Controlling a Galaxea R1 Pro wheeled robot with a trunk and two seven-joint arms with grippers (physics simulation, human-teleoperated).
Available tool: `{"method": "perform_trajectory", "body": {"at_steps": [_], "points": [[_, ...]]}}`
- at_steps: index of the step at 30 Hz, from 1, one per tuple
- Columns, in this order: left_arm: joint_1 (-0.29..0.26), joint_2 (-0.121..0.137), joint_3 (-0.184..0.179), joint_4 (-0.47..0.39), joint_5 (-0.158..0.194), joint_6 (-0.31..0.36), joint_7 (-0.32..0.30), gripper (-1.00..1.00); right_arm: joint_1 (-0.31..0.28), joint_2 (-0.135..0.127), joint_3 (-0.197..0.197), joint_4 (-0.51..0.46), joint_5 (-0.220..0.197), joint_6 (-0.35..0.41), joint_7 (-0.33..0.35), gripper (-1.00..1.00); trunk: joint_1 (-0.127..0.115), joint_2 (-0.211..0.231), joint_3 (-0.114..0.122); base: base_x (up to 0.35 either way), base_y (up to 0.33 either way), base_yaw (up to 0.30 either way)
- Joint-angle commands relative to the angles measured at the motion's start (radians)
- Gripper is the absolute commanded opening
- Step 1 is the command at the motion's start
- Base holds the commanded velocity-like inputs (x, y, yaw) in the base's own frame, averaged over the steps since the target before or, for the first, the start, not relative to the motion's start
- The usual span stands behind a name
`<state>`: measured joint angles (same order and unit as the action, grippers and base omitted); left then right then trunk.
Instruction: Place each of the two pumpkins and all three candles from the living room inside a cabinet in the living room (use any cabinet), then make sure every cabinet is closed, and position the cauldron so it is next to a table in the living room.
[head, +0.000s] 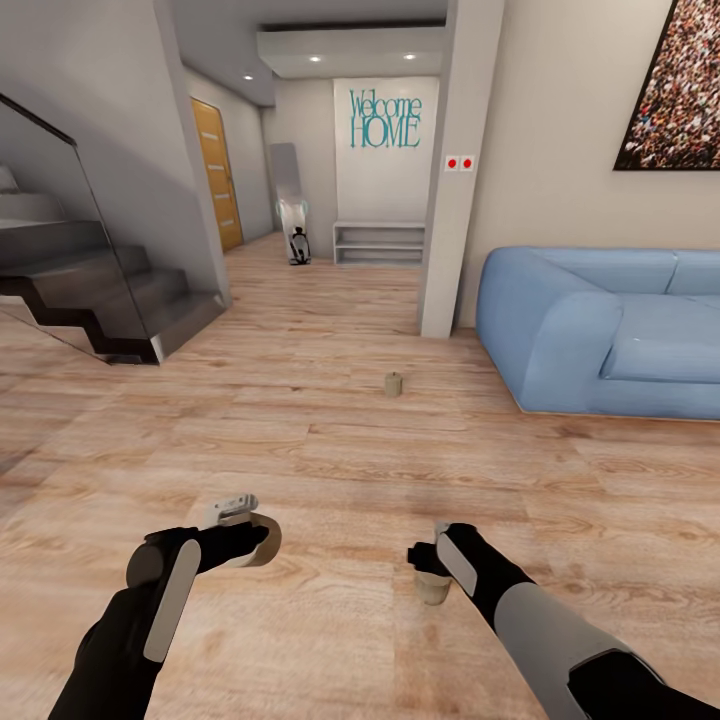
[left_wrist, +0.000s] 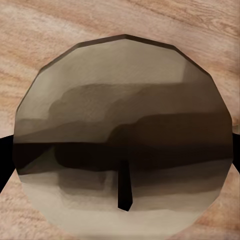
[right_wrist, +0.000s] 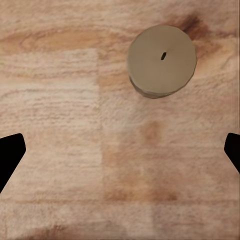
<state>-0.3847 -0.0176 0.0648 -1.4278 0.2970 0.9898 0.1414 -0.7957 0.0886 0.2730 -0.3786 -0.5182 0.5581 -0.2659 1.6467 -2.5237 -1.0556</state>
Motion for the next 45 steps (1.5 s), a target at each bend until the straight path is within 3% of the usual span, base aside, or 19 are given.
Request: {"method": "perform_trajectory", "body": {"at_steps": [1,13,36,45], "points": [[-0.001,-0.001,0.001,-0.001,0.011,0.004,0.009,-1.0,0.0,-0.001,0.008,-0.001,-0.011,0.003,-0.009,1.0,0.0,0.0,-0.001,0.0,0.0,0.0],[0.0,-0.001,-0.006,0.0,0.01,0.004,0.009,-1.0,0.0,-0.014,0.004,0.0,-0.012,0.003,-0.009,1.0,0.0,0.0,-0.001,0.109,-0.097,0.0],[0.0,-0.001,-0.006,0.001,0.012,0.002,0.009,-1.0,0.0,-0.014,0.003,0.0,-0.011,0.002,-0.009,1.0,0.0,0.0,-0.001,0.097,-0.007,0.0],[0.0,-0.001,-0.006,0.0,0.01,0.002,0.009,-1.0,0.0,-0.016,0.005,0.001,-0.01,-0.025,-0.009,1.0,0.004,-0.003,-0.036,0.0,0.0,0.0]]}}
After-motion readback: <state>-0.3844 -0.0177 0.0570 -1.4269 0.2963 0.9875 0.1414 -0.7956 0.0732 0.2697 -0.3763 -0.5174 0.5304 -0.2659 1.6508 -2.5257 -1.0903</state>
